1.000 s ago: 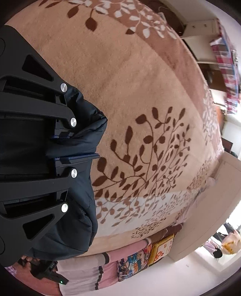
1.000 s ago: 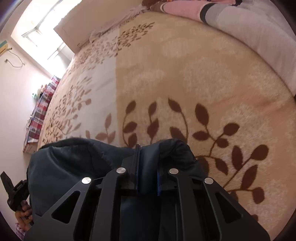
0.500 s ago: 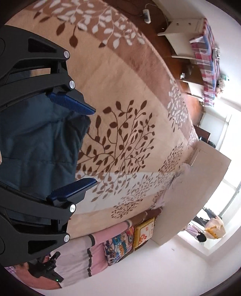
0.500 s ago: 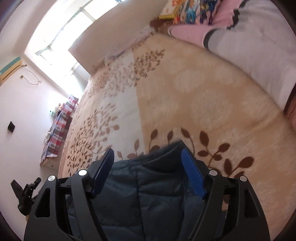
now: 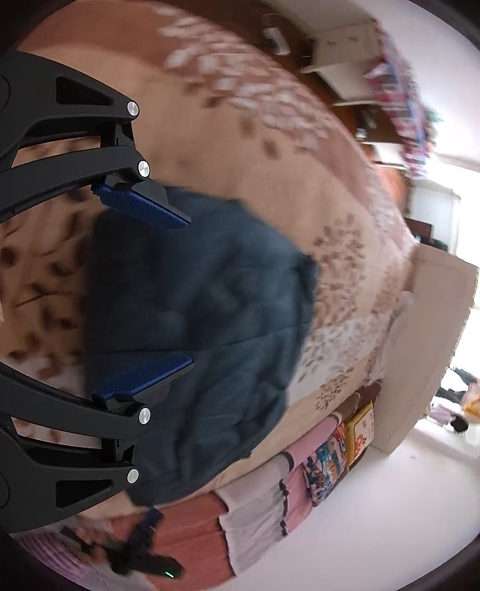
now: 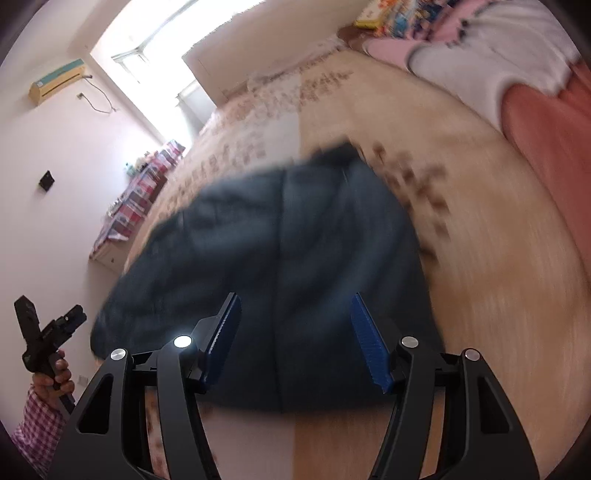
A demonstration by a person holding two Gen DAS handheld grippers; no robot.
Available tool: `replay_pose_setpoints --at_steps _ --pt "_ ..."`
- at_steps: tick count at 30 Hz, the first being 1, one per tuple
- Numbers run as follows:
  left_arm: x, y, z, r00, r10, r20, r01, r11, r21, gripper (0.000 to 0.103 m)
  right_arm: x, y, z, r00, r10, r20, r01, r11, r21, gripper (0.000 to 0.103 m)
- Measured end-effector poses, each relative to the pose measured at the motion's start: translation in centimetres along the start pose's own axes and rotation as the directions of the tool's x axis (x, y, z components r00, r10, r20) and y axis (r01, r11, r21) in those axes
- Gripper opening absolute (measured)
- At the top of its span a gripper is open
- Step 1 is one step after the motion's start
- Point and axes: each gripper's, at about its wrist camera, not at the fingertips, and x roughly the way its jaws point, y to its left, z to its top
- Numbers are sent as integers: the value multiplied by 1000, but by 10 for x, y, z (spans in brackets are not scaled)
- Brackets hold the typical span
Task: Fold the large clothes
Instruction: 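Open both grippers and release the folded hem onto the jacket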
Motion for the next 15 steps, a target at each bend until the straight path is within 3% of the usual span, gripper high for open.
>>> replay_pose_setpoints --at_steps 6,10,15 --pt "0 23 -55 993 -86 -80 66 970 -233 71 1 -22 -63 995 38 -90 -23 987 160 67" --pt "14 33 -66 984 -157 -86 113 918 -381 73 7 -29 -68 993 80 -86 -56 965 255 76" --pt "31 34 -60 980 -190 -55 142 870 -471 78 12 -41 -55 993 118 -15 -104 926 363 80"
